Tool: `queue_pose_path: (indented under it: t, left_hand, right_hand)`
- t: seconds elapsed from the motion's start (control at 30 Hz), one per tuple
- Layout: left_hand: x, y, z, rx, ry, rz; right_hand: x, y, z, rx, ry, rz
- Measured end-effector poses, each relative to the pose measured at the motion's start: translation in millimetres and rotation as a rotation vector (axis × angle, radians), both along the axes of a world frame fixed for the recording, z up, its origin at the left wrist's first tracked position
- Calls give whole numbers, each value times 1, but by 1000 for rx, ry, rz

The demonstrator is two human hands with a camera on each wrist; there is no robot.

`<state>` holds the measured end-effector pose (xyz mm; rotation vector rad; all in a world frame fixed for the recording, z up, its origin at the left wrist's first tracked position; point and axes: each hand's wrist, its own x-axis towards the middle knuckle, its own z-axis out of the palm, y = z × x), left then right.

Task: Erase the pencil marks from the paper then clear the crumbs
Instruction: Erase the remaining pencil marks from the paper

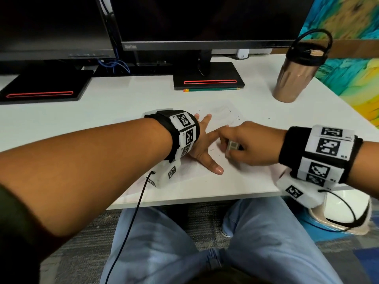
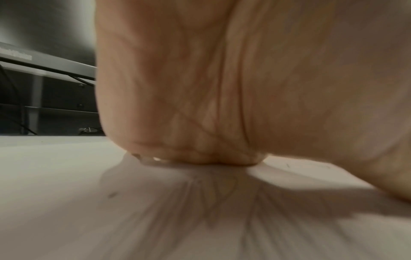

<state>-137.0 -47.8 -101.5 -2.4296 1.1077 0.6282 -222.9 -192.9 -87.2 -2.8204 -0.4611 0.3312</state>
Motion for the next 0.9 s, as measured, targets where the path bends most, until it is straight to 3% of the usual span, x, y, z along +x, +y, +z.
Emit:
queue_pose_path:
  t: [0.37, 0.47, 0.7, 0.9]
  left_hand:
    - [-1, 0, 1, 3, 5, 8]
    - [-2, 1, 3, -3, 9, 2]
    - [11, 10, 5, -52, 57, 67]
    - [3, -2, 2, -13, 38, 69]
  right_hand:
    - [-6, -3, -4, 55, 20, -12]
    - [1, -19, 5, -29, -27, -76]
    - [26, -17, 33, 34, -149, -58]
    - [37, 0, 7, -76, -20, 3]
